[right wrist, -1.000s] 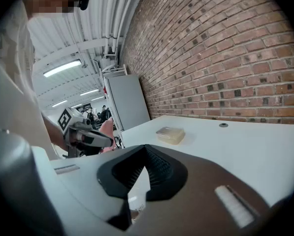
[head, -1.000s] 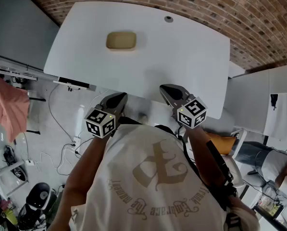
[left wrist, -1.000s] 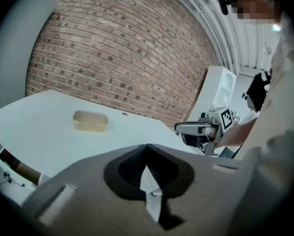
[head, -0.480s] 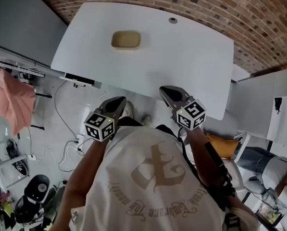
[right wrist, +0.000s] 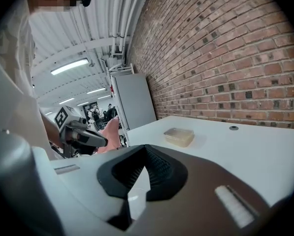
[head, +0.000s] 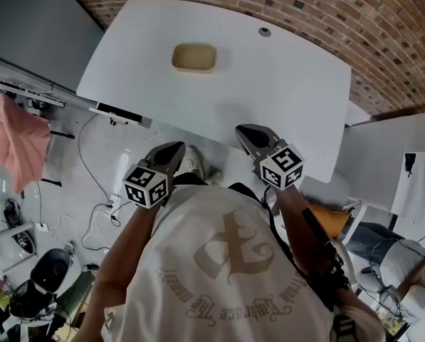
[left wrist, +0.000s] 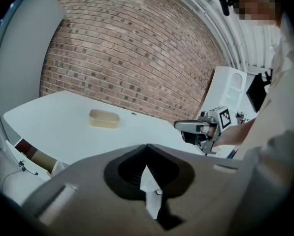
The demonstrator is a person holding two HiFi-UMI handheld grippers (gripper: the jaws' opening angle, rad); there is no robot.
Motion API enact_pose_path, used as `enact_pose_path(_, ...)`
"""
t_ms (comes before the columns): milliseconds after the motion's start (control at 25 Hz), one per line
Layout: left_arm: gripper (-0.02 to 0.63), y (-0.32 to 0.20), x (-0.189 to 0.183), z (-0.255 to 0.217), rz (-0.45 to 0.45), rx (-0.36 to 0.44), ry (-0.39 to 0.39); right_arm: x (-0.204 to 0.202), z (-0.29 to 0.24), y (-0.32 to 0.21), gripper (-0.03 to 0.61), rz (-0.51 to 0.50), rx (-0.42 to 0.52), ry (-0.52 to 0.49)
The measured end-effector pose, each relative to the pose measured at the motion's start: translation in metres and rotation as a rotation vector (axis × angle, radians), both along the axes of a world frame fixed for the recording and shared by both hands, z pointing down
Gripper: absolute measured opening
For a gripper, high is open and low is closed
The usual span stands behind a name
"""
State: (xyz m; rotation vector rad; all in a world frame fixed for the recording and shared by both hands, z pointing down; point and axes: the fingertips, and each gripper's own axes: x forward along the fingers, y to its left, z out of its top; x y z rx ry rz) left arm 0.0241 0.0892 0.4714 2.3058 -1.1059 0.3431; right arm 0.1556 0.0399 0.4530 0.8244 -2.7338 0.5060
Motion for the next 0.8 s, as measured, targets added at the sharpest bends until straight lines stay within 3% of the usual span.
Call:
enact_pose_path(480, 0.003, -0.049, -0.021, 0.005, 0.015, -0.009, 0.041, -0.016, 0.002, -0.055, 0.008, -0.019, -0.003, 0.084)
enact_pose_path(800, 0.003, -0.088, -0.051, 0.013, 0.024, -0.03, 0.058, -0.054, 0.002, -0.108, 0.008, -0.066, -0.035, 0.105)
